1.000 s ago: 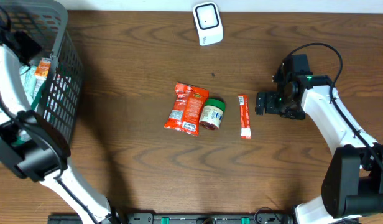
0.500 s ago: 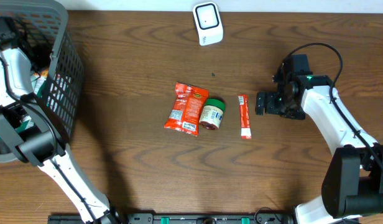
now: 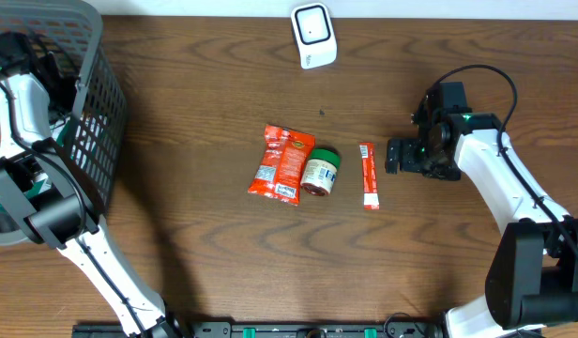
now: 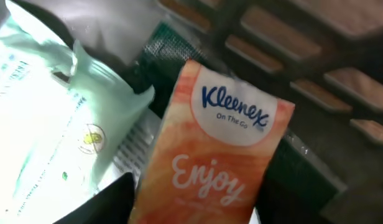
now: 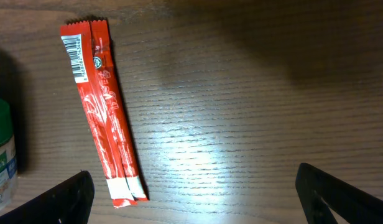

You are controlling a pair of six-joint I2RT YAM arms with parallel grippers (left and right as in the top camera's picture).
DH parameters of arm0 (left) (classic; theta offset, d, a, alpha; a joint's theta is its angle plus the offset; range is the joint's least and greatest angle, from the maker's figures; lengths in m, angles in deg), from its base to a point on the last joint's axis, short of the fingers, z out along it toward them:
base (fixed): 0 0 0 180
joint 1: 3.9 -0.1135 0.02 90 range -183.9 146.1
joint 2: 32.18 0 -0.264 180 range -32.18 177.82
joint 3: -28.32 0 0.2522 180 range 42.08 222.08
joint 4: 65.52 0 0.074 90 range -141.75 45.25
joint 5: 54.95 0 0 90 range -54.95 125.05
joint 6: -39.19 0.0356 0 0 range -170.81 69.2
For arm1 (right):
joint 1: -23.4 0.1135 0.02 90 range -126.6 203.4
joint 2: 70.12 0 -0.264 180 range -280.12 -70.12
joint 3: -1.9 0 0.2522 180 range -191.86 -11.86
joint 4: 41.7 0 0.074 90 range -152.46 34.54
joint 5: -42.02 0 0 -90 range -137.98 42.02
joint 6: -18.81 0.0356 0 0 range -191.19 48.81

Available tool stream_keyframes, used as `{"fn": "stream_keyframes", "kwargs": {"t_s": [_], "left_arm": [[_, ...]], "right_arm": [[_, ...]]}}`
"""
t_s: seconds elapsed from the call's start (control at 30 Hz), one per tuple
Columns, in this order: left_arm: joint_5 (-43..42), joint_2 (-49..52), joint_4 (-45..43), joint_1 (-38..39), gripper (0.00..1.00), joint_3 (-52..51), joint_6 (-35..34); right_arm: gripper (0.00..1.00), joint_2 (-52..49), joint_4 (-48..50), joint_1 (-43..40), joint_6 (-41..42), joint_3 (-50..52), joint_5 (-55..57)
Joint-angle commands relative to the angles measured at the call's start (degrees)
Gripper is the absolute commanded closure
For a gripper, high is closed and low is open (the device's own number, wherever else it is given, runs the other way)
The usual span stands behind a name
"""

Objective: Scan the item barcode
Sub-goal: 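Grasp the orange Kleenex tissue pack in the basket with the left gripper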

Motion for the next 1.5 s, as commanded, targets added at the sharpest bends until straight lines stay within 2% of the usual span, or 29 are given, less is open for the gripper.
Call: {"fn": "stream_keyframes", "kwargs": {"t_s": [0.0,0.1,0.2,0.33,0.43,0.57,0.8,0.97,1.13,1.27,1.47], "left_arm": [[-0.74,0.59,0.85,0.07,0.44,-0.24,-0.22],[-0.74,0.59,0.66,0.07,0.37,-0.24,-0.22],[-0.74,0.61,0.7,0.13,0.37,-0.24,-0.22],[-0.72,0.48,0.68,0.17,0.47,-0.24,-0.57],[-0.72,-0.22,0.76,0.13,0.58,-0.22,-1.29],[-0.7,-2.73,0.85,0.04,0.58,-0.22,-4.68],[2.89,-12.61,0.74,0.07,0.58,-0.22,-10.1],[4.66,-23.19,1.66,0.07,0.58,-0.22,-13.16],[1.42,-31.1,8.24,0.55,0.58,-0.22,-20.79],[-7.5,-35.26,15.87,2.93,0.58,-0.24,-21.05],[-8.96,-36.74,26.67,12.13,0.58,-0.31,-19.96]], "right_arm": [[0.01,0.46,-0.02,0.02,-0.44,0.28,0.37],[0.01,0.46,-0.02,0.02,-0.44,0.28,0.37],[0.01,0.46,-0.02,0.02,-0.44,0.28,0.37],[0.01,0.46,-0.02,0.02,-0.44,0.28,0.37],[0.01,0.46,-0.02,0.02,-0.44,0.28,0.37],[0.01,0.46,-0.02,0.02,-0.44,0.28,0.37],[0.01,0.44,-0.02,0.02,-0.44,0.28,0.37],[0.01,0.46,-0.02,0.02,-0.44,0.28,0.37],[0.01,0.46,-0.02,0.02,-0.44,0.28,0.37],[0.01,0.46,-0.02,0.02,-0.44,0.28,0.37],[0.01,0.46,-0.02,0.02,-0.44,0.28,0.37]]}}
